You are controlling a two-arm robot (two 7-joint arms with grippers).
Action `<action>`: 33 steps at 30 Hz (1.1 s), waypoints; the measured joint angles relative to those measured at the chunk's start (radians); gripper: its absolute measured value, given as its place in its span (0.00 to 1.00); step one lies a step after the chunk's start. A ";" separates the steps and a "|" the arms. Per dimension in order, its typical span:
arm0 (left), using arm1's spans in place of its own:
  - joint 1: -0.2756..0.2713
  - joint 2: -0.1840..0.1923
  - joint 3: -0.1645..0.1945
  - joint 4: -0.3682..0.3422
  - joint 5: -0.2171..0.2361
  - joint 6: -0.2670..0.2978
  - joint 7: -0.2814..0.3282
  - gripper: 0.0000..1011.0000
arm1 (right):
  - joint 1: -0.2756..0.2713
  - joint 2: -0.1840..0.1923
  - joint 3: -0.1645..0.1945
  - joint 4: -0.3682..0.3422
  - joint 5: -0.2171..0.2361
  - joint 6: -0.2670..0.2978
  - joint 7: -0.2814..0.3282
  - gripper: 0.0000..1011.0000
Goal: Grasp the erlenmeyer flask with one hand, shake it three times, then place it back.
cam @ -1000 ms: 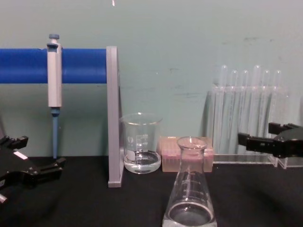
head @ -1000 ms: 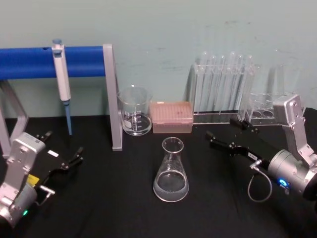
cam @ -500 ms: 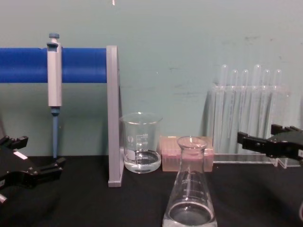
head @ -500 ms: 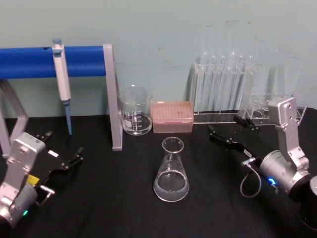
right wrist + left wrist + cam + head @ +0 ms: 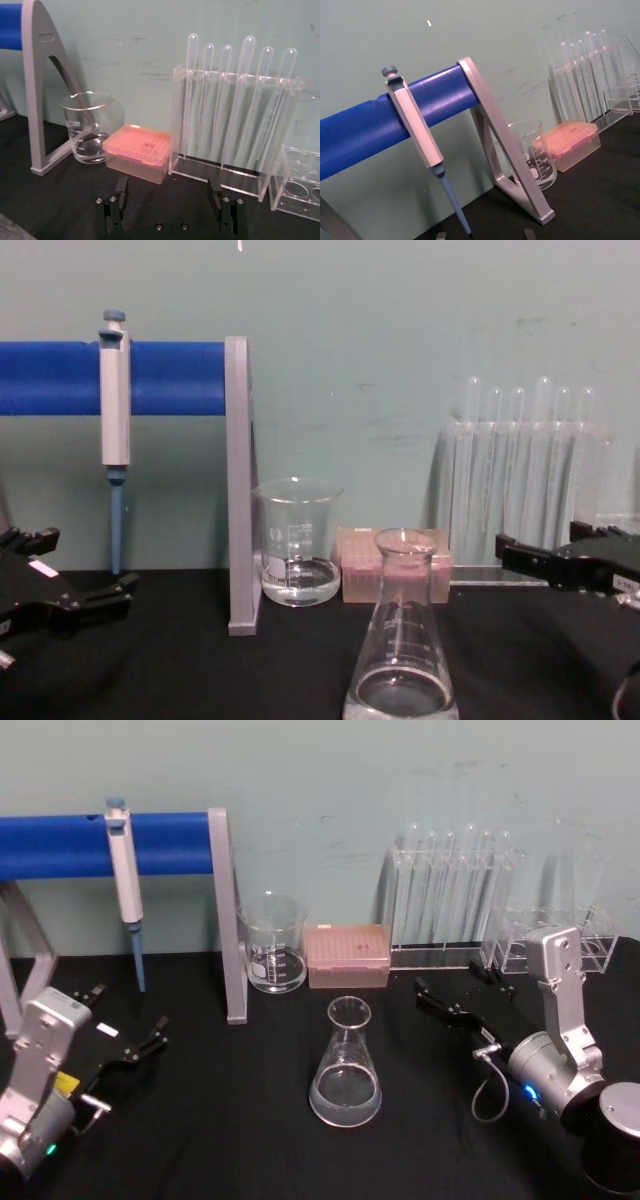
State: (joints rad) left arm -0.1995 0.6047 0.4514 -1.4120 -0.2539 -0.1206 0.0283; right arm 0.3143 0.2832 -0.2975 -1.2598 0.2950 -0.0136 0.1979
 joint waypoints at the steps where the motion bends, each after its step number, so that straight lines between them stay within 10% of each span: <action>1: 0.000 0.000 0.000 0.000 0.000 0.000 0.000 0.99 | 0.000 -0.002 0.002 0.002 -0.002 0.000 -0.002 0.99; 33: 0.000 0.000 0.000 0.000 0.000 0.000 0.000 0.99 | -0.005 -0.022 0.027 0.005 -0.031 0.012 -0.013 0.99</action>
State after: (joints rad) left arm -0.1995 0.6047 0.4514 -1.4120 -0.2539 -0.1205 0.0283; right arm 0.3090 0.2612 -0.2701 -1.2549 0.2641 -0.0016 0.1846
